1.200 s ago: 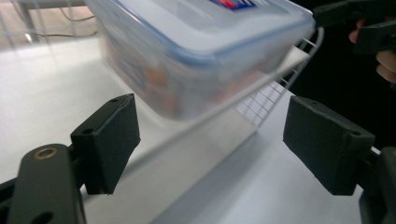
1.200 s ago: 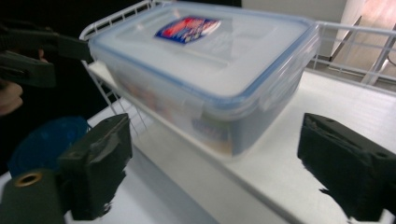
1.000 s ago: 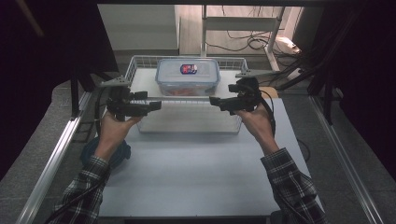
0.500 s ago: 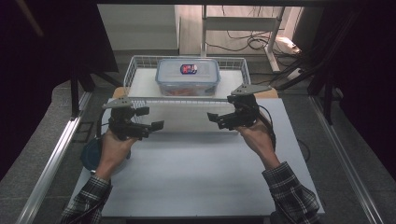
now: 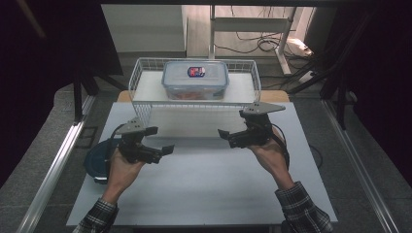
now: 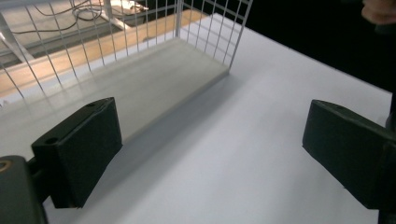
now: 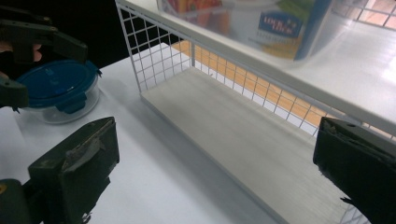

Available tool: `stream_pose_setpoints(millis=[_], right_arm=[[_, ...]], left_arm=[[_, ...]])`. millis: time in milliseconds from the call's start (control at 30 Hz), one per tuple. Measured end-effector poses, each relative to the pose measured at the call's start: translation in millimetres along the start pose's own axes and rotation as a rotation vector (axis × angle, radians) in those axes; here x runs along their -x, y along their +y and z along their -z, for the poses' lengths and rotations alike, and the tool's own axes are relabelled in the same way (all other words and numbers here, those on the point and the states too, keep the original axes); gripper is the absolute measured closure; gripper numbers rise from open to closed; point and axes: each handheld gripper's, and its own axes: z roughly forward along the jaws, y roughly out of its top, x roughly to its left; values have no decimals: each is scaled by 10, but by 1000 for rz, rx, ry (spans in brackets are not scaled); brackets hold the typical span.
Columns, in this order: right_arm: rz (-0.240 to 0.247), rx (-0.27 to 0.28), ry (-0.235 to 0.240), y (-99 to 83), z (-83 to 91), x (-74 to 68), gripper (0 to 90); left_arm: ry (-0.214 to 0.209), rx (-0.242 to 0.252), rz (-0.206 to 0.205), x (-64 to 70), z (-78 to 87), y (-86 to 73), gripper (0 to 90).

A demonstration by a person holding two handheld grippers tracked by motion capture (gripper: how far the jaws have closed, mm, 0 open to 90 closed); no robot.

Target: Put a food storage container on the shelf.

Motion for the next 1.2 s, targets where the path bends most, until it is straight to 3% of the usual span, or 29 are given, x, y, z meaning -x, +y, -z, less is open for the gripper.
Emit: stream_pose_setpoints(millis=[500,667,733,933,1200], right_arm=[[23,-40,-18,-377,13,-143,0],[16,-57,-28,-501,11,-170,0],[-12,-51,-22,-574,39,-178,0],[-25,-39,-5,-701,97,-210,0],[-27,-46,-16,-864,119,-264,0]], left_arm=[[-9,-10,17,169,-61,-463,12],[8,-40,8,230,-68,-578,10],[13,-25,3,264,-64,-635,30],[26,-27,-31,363,-80,-772,33],[28,-35,-36,419,-53,-919,47]])
